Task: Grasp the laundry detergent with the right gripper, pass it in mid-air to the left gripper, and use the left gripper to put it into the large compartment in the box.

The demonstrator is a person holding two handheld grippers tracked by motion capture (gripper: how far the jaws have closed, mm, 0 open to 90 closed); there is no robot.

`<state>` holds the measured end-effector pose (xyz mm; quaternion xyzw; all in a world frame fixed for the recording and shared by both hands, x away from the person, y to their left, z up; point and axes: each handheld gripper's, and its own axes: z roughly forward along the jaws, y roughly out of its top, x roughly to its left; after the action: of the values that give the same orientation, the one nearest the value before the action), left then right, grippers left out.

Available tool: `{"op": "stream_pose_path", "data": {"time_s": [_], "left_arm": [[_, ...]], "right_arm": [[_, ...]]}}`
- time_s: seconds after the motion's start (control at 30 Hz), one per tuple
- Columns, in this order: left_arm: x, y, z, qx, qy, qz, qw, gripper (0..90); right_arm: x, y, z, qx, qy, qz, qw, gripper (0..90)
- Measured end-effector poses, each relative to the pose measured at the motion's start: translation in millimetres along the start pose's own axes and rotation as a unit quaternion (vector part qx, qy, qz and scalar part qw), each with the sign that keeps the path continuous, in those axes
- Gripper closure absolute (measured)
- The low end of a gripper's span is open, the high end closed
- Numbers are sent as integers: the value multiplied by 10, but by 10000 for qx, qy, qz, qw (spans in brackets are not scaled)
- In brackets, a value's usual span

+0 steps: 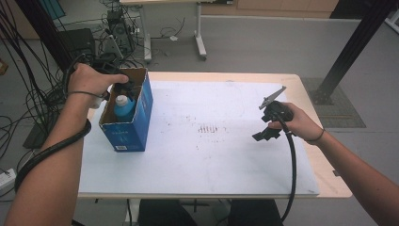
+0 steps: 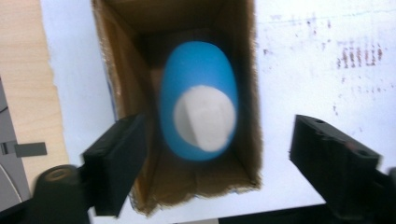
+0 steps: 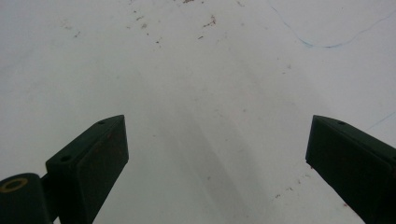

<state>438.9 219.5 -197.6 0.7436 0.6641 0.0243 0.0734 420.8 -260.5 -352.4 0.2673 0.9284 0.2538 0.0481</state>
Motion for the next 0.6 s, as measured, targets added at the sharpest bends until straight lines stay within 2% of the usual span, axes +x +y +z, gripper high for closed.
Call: {"op": "stream_pose_path", "data": {"time_s": [0.23,0.33,0.47,0.6], "left_arm": [[-204,-7,-83,22,-65,216,9997,78],[-291,-8,-118,-22,-36,299,9995,67],[-437,-16,-141,58,-25,457,9989,63],[-603,-26,-155,177,-34,715,9973,57]], "right_arm": [[-4,10,12,15,0,26,10000,56],[-12,9,12,27,0,5,10000,56],[-15,5,14,27,-5,35,10000,56],[-25,4,3,36,-38,27,10000,56]]}}
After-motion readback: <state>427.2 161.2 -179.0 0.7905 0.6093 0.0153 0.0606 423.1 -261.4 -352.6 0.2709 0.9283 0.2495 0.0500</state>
